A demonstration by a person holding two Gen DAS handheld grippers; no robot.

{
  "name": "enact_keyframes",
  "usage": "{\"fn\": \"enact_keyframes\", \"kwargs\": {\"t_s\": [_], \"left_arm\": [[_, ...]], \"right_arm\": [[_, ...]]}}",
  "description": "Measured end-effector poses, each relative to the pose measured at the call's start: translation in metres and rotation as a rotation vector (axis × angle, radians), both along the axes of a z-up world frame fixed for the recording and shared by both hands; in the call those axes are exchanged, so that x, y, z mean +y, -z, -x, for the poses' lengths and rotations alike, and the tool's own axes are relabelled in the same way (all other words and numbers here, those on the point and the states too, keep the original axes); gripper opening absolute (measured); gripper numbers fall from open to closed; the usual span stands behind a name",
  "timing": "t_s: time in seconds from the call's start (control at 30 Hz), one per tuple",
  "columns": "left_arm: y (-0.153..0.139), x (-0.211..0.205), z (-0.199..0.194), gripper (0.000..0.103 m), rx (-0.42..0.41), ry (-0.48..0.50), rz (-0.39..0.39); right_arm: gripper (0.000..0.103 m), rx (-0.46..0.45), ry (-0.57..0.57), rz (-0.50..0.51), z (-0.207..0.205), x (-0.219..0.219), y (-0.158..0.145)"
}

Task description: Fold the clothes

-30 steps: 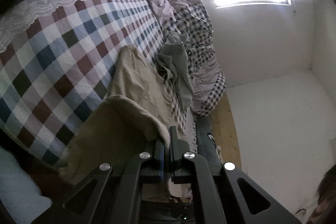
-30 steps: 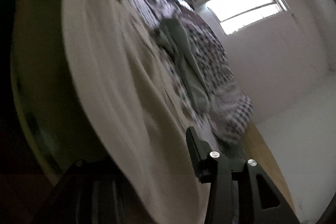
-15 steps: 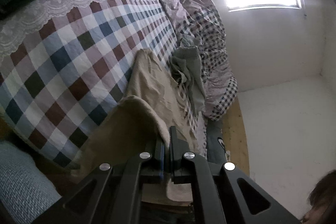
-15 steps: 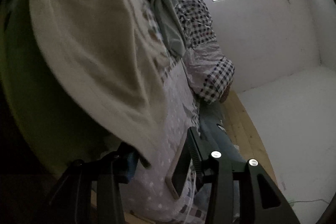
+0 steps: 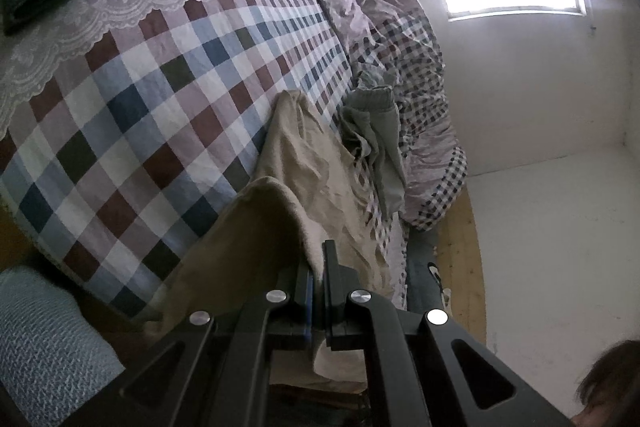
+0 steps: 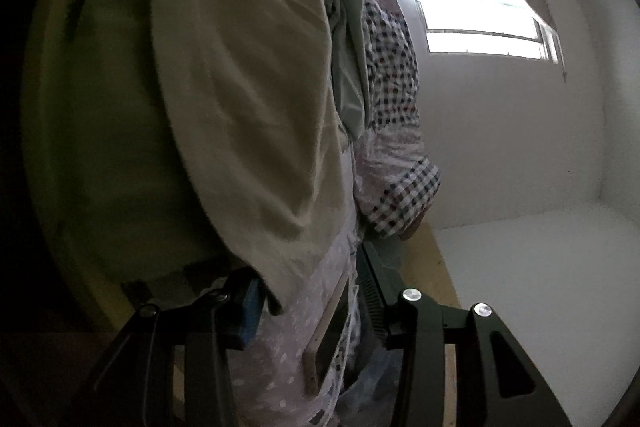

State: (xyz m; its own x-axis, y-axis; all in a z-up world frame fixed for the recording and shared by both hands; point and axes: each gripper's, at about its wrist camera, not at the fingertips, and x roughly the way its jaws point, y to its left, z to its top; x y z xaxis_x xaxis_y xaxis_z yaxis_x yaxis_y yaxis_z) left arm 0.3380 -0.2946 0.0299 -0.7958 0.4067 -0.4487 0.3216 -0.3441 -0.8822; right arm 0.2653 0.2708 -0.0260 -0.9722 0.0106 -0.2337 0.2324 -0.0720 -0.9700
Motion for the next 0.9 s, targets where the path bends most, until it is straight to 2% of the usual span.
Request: {"fn": "enact_keyframes", "kwargs": {"t_s": [0.2,0.27,0.3,0.33,0.37,0.53,0.7,0.9], "left_arm": [[0.000,0.000,0.000,0.002,-0.006,-0.002,0.006],[-0.001,0.000,0.000,0.002,-0.005,-0.002,0.008],[-0.001,0.000,0.000,0.002,-0.004,-0.002,0.008],[-0.001,0.000,0.000,0.002,-0.003,-0.002,0.009],[-0.001,0.000,0.001,0.002,-0.001,-0.003,0.009],[-0.006,-0.002,0.007,0.002,0.020,-0.006,0.005],[-0.020,-0.006,0.027,0.002,0.076,-0.017,-0.008],[-0.043,-0.020,0.068,0.002,0.130,-0.057,-0.003]], "right_arm": [[0.043,-0.011,-0.021,-0.029,0.004,0.000,0.009],[0.024,-0.031,-0.013,-0.022,0.010,0.000,0.009],[0.019,-0.043,-0.011,-0.017,0.012,0.000,0.009],[0.004,-0.062,-0.012,-0.001,0.012,0.000,0.006],[0.000,-0.075,-0.017,0.012,0.011,0.000,0.003],[0.000,-0.112,-0.024,0.100,0.010,-0.004,-0.030],[0.000,-0.136,0.011,0.177,0.038,-0.004,-0.071],[0.000,-0.228,0.095,0.300,0.111,-0.016,-0.124]]}}
